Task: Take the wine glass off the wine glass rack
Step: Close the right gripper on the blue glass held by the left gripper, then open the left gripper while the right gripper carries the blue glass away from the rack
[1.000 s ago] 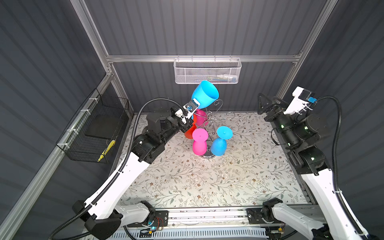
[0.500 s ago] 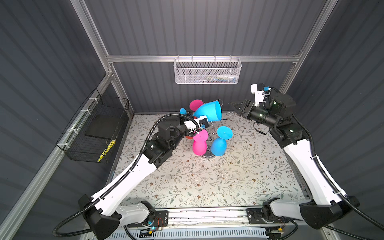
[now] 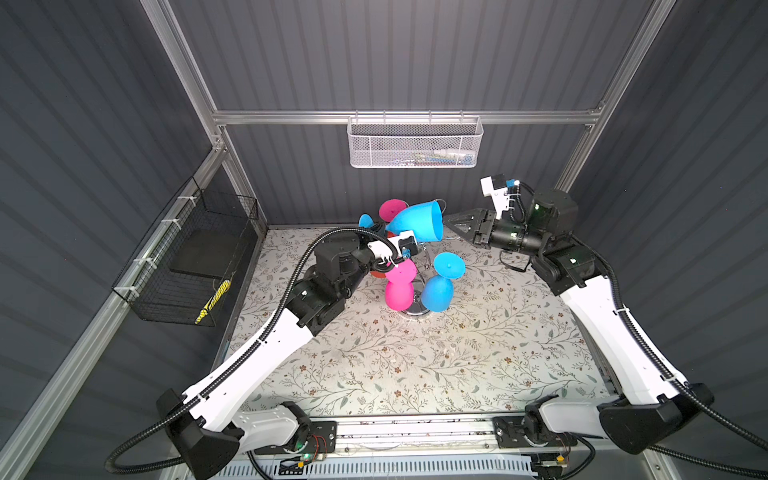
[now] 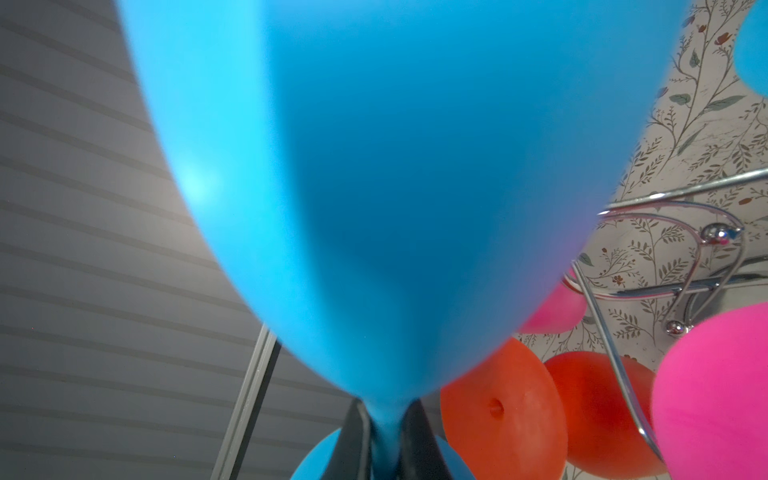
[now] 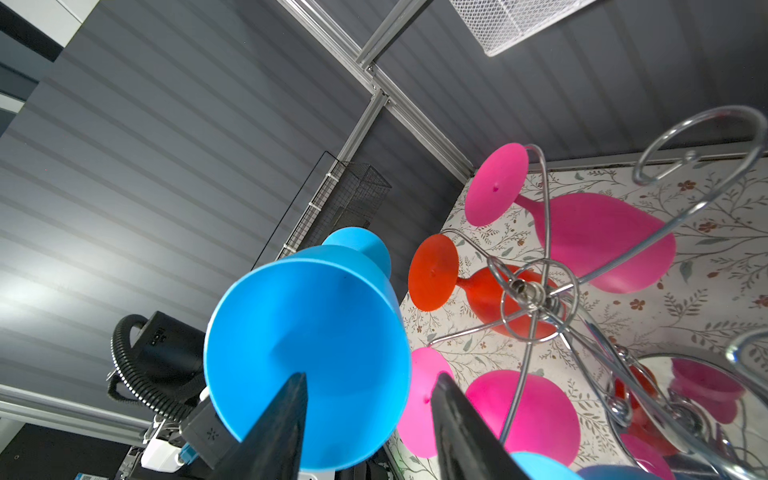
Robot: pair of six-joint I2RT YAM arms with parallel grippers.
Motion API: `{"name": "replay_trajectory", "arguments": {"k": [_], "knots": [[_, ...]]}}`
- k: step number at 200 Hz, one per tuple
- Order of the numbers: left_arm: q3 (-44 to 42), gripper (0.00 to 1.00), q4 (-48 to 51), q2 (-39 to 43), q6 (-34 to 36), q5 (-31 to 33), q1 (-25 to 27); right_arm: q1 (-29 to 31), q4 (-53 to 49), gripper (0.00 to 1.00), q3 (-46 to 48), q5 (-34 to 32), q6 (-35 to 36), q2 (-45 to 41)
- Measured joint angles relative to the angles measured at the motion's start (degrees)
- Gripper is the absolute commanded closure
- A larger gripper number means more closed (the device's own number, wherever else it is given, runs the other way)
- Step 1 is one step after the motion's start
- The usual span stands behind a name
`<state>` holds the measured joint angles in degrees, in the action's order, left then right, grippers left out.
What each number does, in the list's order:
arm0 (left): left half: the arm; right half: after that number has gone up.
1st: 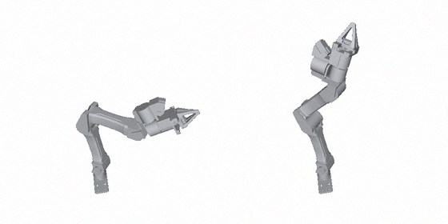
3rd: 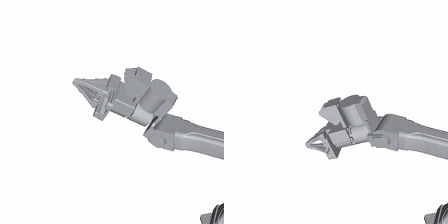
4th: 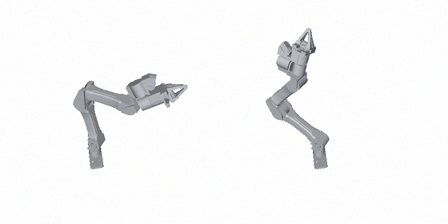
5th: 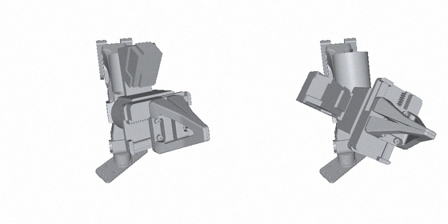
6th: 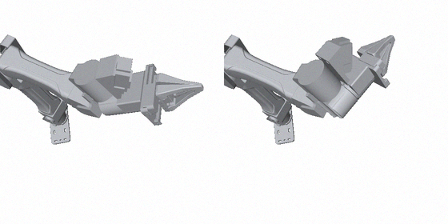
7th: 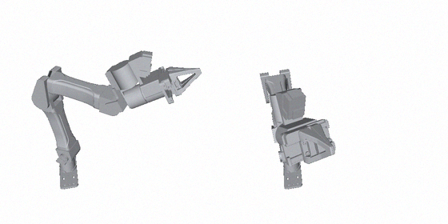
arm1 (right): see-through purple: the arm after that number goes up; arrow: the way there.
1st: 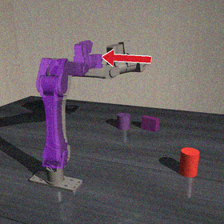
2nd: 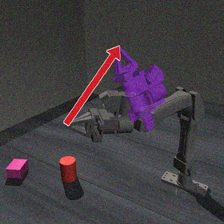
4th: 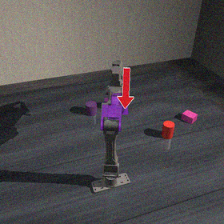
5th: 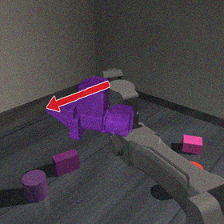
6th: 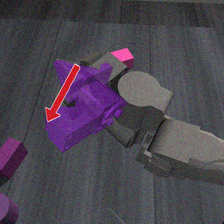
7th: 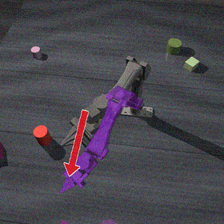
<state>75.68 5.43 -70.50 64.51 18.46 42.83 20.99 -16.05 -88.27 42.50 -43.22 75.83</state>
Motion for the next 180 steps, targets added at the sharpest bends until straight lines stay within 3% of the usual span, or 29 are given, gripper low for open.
{"name": "replay_trajectory", "arguments": {"k": [88,137,159,180], "knots": [[0.0,1.0,0.8,1.1,0.0,0.0,0.7,2.0,-0.3,0.72,0.8,0.8,-1.0,2.1],[-0.2,1.0,2.3,1.8,0.2,0.0,0.8,2.6,0.2,1.0,0.7,0.2,-1.6,2.3],[-0.4,0.76,2.7,2.1,0.7,0.2,0.9,2.8,0.1,1.0,0.7,0.1,-2.0,2.8],[-0.6,0.43,2.3,2.4,0.8,0.0,1.0,3.2,0.1,1.0,0.4,0.0,-2.1,3.8]]}}
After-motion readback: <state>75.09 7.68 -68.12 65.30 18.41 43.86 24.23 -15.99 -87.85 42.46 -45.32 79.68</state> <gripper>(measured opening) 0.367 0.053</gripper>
